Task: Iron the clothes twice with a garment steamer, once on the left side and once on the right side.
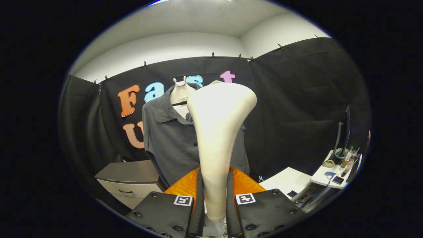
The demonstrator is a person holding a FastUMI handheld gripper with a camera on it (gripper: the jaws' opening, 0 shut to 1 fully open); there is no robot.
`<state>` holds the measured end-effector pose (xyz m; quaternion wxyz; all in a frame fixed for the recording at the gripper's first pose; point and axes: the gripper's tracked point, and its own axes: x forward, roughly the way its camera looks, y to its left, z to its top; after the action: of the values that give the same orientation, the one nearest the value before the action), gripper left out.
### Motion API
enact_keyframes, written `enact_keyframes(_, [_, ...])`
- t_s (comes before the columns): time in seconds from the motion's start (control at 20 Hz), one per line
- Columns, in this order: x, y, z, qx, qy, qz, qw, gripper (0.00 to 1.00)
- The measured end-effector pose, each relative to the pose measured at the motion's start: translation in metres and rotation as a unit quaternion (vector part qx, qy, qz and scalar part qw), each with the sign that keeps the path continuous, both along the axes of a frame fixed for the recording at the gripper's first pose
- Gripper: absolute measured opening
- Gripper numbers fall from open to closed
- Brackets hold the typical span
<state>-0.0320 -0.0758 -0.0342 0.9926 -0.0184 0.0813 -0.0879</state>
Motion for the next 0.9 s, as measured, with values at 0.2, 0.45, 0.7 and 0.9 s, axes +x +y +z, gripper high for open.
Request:
enact_keyframes(0.2, [0.001, -0.004, -0.002, 0.003, 0.001, -0.003, 1.0, 0.34])
enact_keyframes(0.45, [0.007, -0.008, -0.002, 0.003, 0.001, -0.011, 1.0, 0.34])
enact_keyframes(0.7, [0.01, 0.003, 0.001, 0.007, 0.001, -0.005, 1.0, 0.34])
enact_keyframes(0.9, [0.013, 0.009, 0.005, 0.0, -0.002, -0.001, 1.0, 0.34])
